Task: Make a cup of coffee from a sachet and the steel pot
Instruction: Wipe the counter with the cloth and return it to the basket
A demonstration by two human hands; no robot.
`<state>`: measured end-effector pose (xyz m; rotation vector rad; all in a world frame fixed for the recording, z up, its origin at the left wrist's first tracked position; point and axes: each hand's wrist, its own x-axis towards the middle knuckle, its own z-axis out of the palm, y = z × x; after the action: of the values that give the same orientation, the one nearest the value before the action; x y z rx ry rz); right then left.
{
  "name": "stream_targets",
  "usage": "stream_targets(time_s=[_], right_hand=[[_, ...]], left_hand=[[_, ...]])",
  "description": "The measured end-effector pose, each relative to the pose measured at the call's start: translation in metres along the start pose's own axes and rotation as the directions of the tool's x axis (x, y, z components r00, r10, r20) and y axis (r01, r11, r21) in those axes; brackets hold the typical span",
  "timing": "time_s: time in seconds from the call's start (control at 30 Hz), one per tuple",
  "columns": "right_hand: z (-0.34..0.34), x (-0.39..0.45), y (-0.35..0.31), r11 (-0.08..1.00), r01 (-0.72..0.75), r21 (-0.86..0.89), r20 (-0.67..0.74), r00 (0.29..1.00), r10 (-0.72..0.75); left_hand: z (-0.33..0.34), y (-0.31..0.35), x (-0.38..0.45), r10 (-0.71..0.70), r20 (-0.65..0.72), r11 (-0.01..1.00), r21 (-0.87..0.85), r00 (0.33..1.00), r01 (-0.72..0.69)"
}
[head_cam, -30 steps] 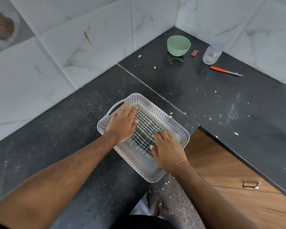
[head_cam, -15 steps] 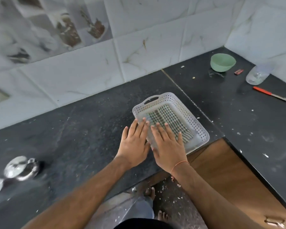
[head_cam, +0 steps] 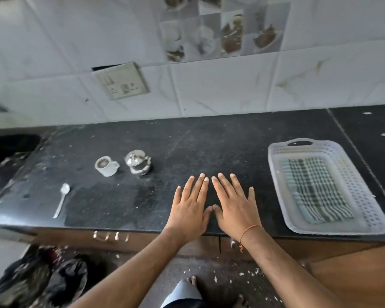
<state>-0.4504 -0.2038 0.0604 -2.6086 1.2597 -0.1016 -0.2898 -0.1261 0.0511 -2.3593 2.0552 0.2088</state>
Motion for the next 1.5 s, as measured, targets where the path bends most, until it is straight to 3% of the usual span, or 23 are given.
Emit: stream_targets(time_s=[0.23,0.4,0.77,0.87,0.93,1.1,1.37,1.5], right_hand=[[0.025,0.035,-0.081,0.986,0.169,0.007,0.049,0.984,-0.169],[0.043,0.075,-0.134,0.977,0.212,0.005,0.079,0.974,-0.212],[0.075,0.2,-0.237,0.993,0.114,0.013,0.067,0.991,-0.114],[0.076,0.228,-0.25,0.995,0.096,0.011,0.069,0.993,-0.096],[0.073,0.244,-0.258,0.997,0.077,0.025,0.078,0.994,-0.079],[0.071,0.275,-0.275,0.997,-0.034,0.076,0.181,0.983,0.019],[0.079,0.286,-0.282,0.989,-0.104,0.103,0.168,0.982,0.085],[0.08,0.289,-0.286,0.987,-0.115,0.116,0.158,0.983,0.096]], left_hand=[[0.006,-0.084,-0.042,-0.163,-0.005,0.986,-0.036,0.987,0.163],[0.012,-0.159,-0.053,-0.208,-0.019,0.975,-0.077,0.978,0.206],[0.011,-0.408,-0.007,-0.189,-0.187,0.96,-0.243,0.964,0.141],[0.013,-0.464,0.011,-0.254,-0.149,0.919,-0.346,0.956,0.19],[0.012,-0.492,0.02,-0.3,-0.054,0.86,-0.448,0.952,0.245],[0.015,-0.532,0.04,-0.222,0.061,0.805,-0.552,0.973,0.219],[0.026,-0.544,0.045,-0.126,0.03,0.725,-0.679,0.992,0.113],[0.031,-0.547,0.049,-0.148,0.019,0.696,-0.708,0.989,0.118]])
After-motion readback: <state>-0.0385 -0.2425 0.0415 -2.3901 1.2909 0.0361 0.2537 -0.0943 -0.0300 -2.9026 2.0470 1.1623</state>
